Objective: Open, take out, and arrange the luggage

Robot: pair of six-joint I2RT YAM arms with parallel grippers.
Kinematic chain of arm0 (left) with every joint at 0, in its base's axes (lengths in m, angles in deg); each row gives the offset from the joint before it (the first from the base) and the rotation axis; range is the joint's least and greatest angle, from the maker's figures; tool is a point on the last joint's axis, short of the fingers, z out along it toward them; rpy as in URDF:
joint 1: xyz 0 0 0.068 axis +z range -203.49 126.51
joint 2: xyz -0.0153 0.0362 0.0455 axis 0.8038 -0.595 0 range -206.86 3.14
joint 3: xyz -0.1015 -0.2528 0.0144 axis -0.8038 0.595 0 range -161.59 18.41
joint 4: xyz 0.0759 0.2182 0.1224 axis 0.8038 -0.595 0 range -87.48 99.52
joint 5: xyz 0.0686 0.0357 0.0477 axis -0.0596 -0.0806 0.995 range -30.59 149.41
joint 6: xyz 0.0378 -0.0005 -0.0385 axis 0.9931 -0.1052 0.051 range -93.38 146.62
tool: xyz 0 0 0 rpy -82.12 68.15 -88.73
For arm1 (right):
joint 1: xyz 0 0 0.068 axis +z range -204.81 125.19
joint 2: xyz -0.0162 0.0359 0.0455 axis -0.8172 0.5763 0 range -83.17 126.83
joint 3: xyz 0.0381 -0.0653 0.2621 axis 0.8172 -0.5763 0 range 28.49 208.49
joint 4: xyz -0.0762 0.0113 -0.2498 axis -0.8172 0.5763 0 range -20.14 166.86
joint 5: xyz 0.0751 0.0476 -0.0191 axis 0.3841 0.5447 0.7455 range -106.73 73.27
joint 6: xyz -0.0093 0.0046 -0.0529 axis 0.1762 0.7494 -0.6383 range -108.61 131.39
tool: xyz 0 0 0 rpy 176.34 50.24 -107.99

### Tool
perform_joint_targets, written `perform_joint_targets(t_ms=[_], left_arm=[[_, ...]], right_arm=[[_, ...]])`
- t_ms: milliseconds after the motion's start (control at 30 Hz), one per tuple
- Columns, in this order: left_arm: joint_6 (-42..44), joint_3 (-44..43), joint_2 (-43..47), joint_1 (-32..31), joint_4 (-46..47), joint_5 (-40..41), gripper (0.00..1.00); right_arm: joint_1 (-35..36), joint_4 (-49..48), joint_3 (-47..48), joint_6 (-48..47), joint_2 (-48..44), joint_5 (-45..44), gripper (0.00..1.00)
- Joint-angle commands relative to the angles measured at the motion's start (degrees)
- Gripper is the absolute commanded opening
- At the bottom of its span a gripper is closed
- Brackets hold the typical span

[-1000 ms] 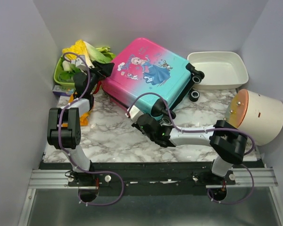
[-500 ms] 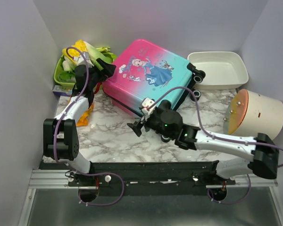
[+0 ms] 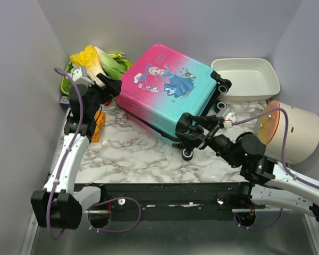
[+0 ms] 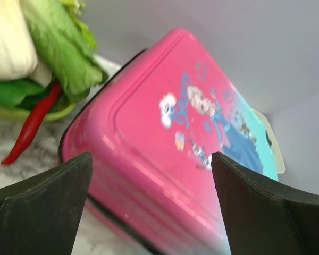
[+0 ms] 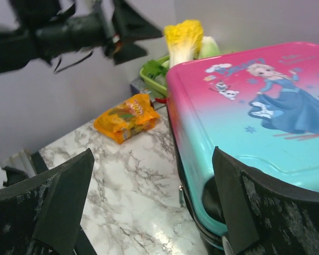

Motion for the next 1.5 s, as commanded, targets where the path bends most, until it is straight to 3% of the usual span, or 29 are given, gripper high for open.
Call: perform_joint_targets(t_ms=[0,133,233,333,433,533,800,967,1267,1467], left_arm=[[-2.2,12.4,7.9,-1.5,-5.4,0.7,0.99],[-2.8,28.1,16.7,-2.3,-2.1,-2.4,0.99],[-2.6,32.4,21.2,-2.3,-4.0,-3.0,0.99],[-3.0,35.9,25.2,-2.4,-3.0,-3.7,0.99],[-3.6,37.4,25.6,-2.4,-2.4,-3.9,0.99],[-4.0,38.0,23.6,-2.5,-2.1,-4.1,0.99],[-4.4,39.9,20.6,-2.5,2.9,-4.7,0.99],[-4.2,40.5,18.9,-2.5,4.4,-5.3,0.99],[-3.4,40.5,18.2,-2.5,4.0,-4.8,0.99],[-2.6,40.2,18.8,-2.5,3.0,-5.0,0.99]], right_arm=[[0.3,13.0,-1.4,5.0,-4.5,-11.0,1.0],[0.2,19.4,-2.6,4.6,-3.6,-11.8,1.0],[0.0,26.9,-0.1,5.3,-0.7,-16.9,1.0],[-1.8,29.0,0.8,2.0,0.2,-15.4,1.0],[-8.2,29.3,3.3,1.2,2.0,-9.8,1.0],[-15.8,29.2,5.4,-1.3,5.4,1.1,1.0],[-16.3,27.9,7.0,-6.2,13.4,11.9,0.98],[-16.4,27.8,6.3,-5.3,16.4,6.2,0.98],[-16.4,26.5,7.5,-6.2,21.3,3.9,0.97],[-17.0,26.5,8.1,-7.5,24.7,-7.4,0.99]])
